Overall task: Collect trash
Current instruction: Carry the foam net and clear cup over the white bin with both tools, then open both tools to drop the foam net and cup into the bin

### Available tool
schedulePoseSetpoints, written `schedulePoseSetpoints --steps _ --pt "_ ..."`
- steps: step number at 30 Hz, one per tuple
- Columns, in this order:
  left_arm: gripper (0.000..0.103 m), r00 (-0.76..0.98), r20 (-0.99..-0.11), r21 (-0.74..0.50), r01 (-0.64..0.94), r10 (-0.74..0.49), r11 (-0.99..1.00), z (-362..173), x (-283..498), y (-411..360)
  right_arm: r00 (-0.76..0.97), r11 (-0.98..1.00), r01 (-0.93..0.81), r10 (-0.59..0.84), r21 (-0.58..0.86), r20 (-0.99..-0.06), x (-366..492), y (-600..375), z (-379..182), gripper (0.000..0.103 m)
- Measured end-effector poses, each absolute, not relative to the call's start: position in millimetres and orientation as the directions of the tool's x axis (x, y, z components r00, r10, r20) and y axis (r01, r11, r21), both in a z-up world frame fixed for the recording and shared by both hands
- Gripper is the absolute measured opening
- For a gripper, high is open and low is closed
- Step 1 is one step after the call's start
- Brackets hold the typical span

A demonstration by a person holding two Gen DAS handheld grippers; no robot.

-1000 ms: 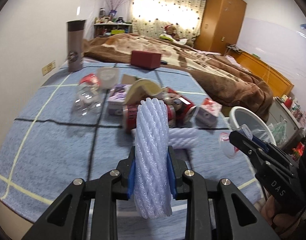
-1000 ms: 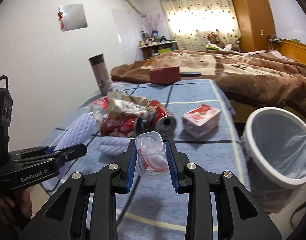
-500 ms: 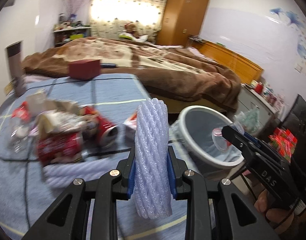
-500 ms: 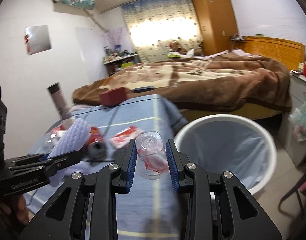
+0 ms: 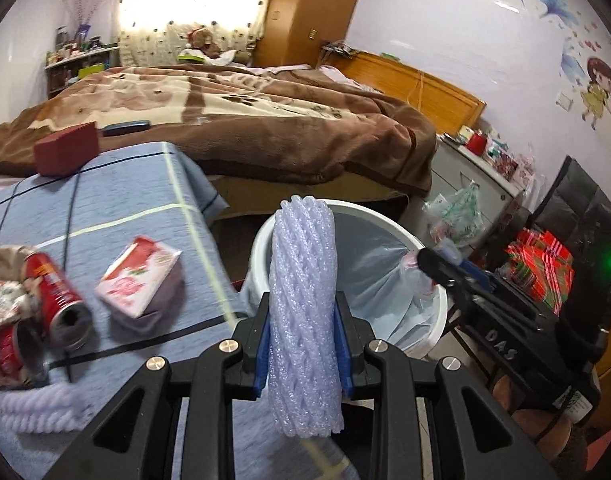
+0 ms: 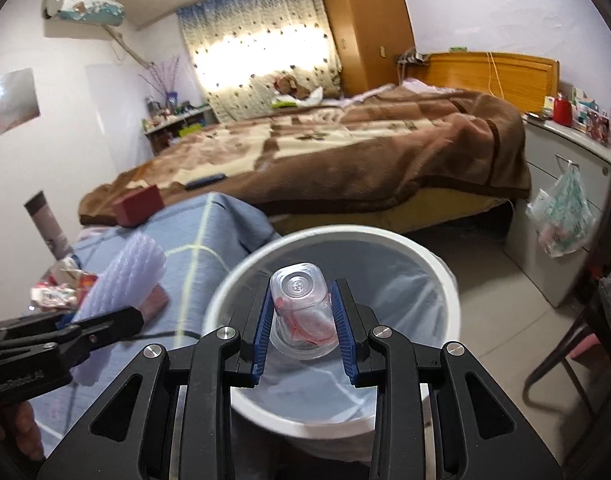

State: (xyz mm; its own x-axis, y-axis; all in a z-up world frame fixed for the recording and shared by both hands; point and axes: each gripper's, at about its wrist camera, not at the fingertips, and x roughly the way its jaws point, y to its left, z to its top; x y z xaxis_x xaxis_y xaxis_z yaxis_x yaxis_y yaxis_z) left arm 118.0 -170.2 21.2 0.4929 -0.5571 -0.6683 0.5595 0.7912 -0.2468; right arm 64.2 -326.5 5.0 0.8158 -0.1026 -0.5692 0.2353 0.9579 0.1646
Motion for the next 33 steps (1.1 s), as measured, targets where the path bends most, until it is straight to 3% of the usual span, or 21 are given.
schedulePoseSetpoints --steps 11,13,15,16,18,33 --pt "0.029 0.44 -0.72 -0.224 0.585 -0.537 0.78 1.5 131.5 -217.3 0.763 0.946 0.295 -0.149 0.134 -0.629 64.1 -353.0 -9.2 0.032" --pt "0.033 0.433 -0.725 -0.225 0.585 -0.535 0.779 -0.8 132.0 -219.5 0.755 0.944 0.298 -0.144 0.14 -0.64 64.6 -357.0 -10.5 0.037" --pt "0.04 0.423 -0.732 -0.234 0.581 -0.535 0.78 -3.9 134.6 -221.5 0.75 0.943 0.301 -0.142 0.143 -0.646 64.8 -361.2 -11.3 0.061" --pt "0.047 0.422 -0.734 -0.238 0.574 -0.532 0.784 -4.7 135.2 -221.8 0.75 0.941 0.307 -0.147 0.143 -0.645 63.2 -362.1 -11.1 0.062" --pt "0.056 0.429 -0.73 -0.232 0.576 -0.532 0.784 -4.9 134.6 -223.8 0.753 0.94 0.308 -0.146 0.148 -0.641 61.0 -363.7 -10.0 0.062" --pt "0.056 0.466 -0.698 -0.242 0.562 -0.544 0.791 6.1 124.4 -191.9 0.788 0.941 0.291 -0.132 0.175 -0.601 51.3 -355.1 2.9 0.062"
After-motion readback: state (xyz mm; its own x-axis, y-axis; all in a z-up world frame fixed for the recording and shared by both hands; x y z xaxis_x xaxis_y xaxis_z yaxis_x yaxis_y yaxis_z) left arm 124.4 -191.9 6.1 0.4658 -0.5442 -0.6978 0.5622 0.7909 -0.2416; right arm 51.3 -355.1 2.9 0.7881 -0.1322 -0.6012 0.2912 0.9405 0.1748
